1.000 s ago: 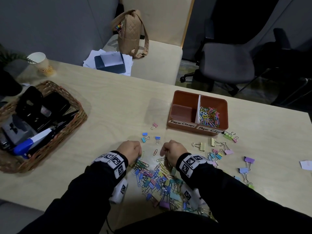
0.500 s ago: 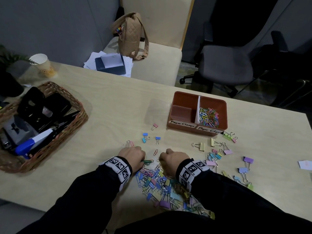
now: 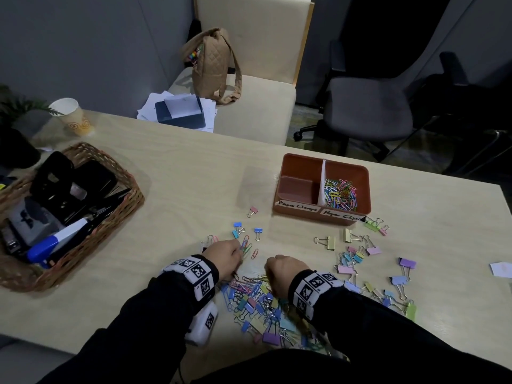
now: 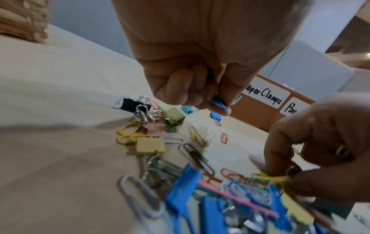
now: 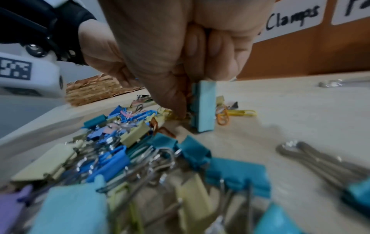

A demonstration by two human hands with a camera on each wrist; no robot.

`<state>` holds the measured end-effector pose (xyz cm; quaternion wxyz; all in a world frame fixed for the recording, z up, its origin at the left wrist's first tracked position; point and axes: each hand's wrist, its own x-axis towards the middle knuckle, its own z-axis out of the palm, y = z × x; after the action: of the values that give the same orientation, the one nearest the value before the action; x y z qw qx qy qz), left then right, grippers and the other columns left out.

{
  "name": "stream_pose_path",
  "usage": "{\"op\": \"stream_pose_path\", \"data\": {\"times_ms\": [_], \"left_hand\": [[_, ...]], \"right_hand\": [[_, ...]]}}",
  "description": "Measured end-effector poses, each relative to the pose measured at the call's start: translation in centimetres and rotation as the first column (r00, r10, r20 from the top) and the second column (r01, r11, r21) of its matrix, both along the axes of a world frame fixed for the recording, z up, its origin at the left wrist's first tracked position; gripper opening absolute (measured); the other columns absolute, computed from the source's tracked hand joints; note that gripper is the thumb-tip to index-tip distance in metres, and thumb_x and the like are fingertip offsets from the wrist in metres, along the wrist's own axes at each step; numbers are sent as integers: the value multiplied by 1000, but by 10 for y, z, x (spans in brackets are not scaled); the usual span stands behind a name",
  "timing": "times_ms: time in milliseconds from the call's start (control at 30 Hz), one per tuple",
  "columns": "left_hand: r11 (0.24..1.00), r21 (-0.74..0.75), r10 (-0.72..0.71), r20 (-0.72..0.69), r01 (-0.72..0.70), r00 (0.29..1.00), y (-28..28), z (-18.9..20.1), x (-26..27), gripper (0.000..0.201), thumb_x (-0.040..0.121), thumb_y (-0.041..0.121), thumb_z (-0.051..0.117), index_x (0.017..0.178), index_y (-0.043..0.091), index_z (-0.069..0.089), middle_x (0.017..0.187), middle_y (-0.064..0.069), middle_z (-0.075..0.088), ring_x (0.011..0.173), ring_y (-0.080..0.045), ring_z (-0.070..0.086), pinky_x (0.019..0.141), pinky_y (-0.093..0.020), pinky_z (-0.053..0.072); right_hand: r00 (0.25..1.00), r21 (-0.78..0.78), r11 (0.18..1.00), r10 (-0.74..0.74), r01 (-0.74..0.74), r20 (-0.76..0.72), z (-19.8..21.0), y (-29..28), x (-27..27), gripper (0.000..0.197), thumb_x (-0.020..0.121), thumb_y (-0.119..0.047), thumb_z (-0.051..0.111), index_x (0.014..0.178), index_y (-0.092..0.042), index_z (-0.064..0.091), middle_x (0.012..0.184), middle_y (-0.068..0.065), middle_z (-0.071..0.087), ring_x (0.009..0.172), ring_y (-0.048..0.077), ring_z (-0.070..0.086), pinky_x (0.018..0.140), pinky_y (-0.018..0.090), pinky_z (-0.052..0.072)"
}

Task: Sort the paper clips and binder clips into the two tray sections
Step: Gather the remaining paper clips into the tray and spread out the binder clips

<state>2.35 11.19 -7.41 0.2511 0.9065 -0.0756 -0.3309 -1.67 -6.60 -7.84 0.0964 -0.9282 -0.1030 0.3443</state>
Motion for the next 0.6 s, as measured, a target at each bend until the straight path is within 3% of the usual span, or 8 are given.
{"op": "stream_pose_path", "data": {"times_ms": [100,167,300,367,467,500,533,600], "left_hand": [[987,-128,88,-44,-93,995,-8,8,3,28,99,15,41,71,18,42,69,4,49,72,-18,48,63,-27,35],[980,-175,91,-32,-95,995,-18,17,6,31,98,13,42,68,20,41,67,5,45,70,-16,45,58,-25,30],[974,-219,51,-29,-57,998,-45,31,14,33,98,14,44,66,21,42,64,5,43,67,-16,43,57,-27,29],[968,-245,46,-34,-53,998,-59,35,18,33,97,13,45,65,21,44,64,4,43,64,-15,43,56,-27,28],[953,-297,49,-49,-61,998,-79,42,23,32,97,11,47,66,20,47,63,4,43,61,-10,41,55,-23,29],[950,-306,48,-48,-60,998,-84,43,25,32,96,11,47,65,20,48,63,4,44,62,-10,42,56,-23,30],[951,-306,42,-42,-53,998,-89,44,26,31,96,11,48,66,20,49,65,4,46,65,-12,44,59,-24,31],[958,-285,27,-35,-36,999,-97,44,27,25,96,12,47,72,18,53,70,2,51,73,-16,47,64,-26,31]], "right_hand": [[980,105,974,-199,200,-19,2,-14,1,25,85,-4,56,104,-19,60,108,1,62,98,20,59,85,30,50],[915,237,884,-400,403,-63,6,-25,3,24,87,-2,54,99,-20,64,101,1,67,93,18,64,83,31,54],[694,515,514,-676,685,-249,22,-53,7,22,91,1,54,86,-16,66,73,-4,72,63,12,66,55,25,53],[621,591,346,-696,729,-359,28,-68,9,21,93,4,50,86,-9,65,50,-9,59,38,4,44,38,18,35],[415,580,-108,-594,808,-689,30,-89,11,23,95,7,42,86,-1,61,48,-3,40,33,3,26,34,13,23],[374,554,-191,-559,810,-740,30,-94,11,23,96,7,41,86,0,60,49,-2,40,34,3,25,33,12,21],[359,545,-218,-550,810,-754,29,-97,10,23,96,7,41,85,-1,59,49,-2,41,34,3,25,33,12,21],[384,562,-130,-604,817,-698,28,-101,7,20,94,6,47,82,-4,60,49,-2,45,35,4,26,34,13,22]]}}
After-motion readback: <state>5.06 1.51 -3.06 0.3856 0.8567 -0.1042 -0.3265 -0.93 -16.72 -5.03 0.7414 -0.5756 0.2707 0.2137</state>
